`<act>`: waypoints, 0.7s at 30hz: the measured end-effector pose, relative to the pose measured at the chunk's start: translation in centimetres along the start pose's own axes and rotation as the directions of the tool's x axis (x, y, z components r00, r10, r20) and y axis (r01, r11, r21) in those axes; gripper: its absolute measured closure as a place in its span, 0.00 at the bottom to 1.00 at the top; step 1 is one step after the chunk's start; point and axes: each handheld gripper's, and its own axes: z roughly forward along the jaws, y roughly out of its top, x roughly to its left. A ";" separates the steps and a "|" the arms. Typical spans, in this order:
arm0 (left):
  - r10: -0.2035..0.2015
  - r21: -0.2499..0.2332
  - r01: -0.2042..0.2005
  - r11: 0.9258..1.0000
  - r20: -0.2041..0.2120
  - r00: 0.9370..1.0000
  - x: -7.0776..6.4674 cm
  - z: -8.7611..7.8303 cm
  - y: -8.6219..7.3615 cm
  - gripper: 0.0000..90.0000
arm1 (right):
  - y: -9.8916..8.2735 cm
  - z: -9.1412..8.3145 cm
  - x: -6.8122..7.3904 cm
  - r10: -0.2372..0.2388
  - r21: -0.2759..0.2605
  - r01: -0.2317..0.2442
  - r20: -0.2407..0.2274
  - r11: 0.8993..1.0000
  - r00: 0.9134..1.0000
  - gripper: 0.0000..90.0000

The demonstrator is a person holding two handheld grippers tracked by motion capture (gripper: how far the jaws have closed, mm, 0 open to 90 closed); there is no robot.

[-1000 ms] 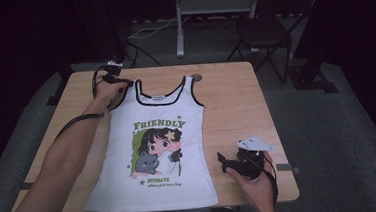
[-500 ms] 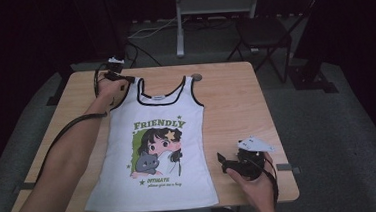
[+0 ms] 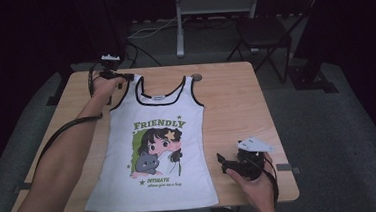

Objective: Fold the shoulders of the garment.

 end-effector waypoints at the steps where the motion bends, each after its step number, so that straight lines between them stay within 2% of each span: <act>1: -0.003 -0.008 0.003 1.000 0.005 1.000 -0.1 -0.2 -0.1 0.96 | 0.0 0.0 0.0 0.000 0.001 0.000 -0.001 1.000 1.000 0.14; 14: 0.010 -0.042 -0.008 0.999 0.062 0.998 -2.4 -2.3 -1.6 0.96 | 0.0 -0.1 -0.1 0.006 -0.006 -0.006 -0.007 1.000 1.000 0.14; 21: 0.023 -0.078 -0.014 0.997 0.114 0.993 -4.2 -3.5 -2.3 0.96 | 0.0 -0.1 0.1 -0.005 -0.003 0.005 -0.004 1.000 1.000 0.14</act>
